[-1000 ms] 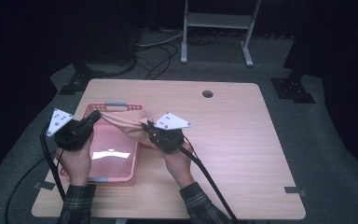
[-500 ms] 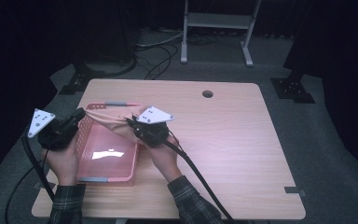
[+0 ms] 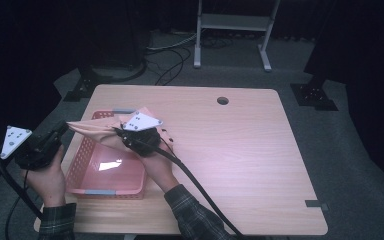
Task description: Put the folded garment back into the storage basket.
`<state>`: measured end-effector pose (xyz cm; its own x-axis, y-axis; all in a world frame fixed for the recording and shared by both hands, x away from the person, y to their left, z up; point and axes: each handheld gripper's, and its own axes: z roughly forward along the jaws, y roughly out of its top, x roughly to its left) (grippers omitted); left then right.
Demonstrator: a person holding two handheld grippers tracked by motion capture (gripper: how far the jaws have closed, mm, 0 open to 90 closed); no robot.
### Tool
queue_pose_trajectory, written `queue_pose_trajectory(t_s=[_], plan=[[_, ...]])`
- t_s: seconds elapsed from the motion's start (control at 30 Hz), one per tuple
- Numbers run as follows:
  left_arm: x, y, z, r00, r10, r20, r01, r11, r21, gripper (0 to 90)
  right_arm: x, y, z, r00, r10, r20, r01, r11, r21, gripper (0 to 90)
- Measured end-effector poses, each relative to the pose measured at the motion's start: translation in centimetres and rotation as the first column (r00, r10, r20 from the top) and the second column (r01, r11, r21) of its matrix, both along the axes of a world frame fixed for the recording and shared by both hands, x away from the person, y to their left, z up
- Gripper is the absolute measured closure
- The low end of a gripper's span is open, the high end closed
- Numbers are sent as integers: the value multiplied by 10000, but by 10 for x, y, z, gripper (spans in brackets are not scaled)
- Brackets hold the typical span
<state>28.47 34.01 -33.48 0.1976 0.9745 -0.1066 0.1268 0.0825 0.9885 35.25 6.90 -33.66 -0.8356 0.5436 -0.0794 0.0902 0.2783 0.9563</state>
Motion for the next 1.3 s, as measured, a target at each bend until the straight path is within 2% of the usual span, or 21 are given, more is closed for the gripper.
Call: queue_pose_trajectory(t_s=[0.13,0.23,0.4,0.83,1.03,1.3], plan=[[-7,7,-2,9994,338,105,-337,9994,-97,900,0,8,-2,9998,179,-15,-179,9997,-161,838],[-10,12,-4,9994,332,30,-331,9993,-189,900,0,12,-6,9997,251,-74,-253,9992,-303,838],[-12,10,-10,9994,336,-113,-338,9993,-164,900,0,15,-11,9996,213,-178,-222,9986,-472,839],[-24,16,-17,9988,467,-159,-474,9978,-459,900,5,15,-20,9992,148,-380,-173,9977,-650,839],[-25,15,-23,9991,319,-279,-337,9974,-639,900,8,8,-23,9990,-115,-428,85,9976,-689,839],[-21,-1,-23,9993,-147,-352,126,9981,-597,900,10,-13,-17,9982,-520,-301,501,9969,-602,839]])
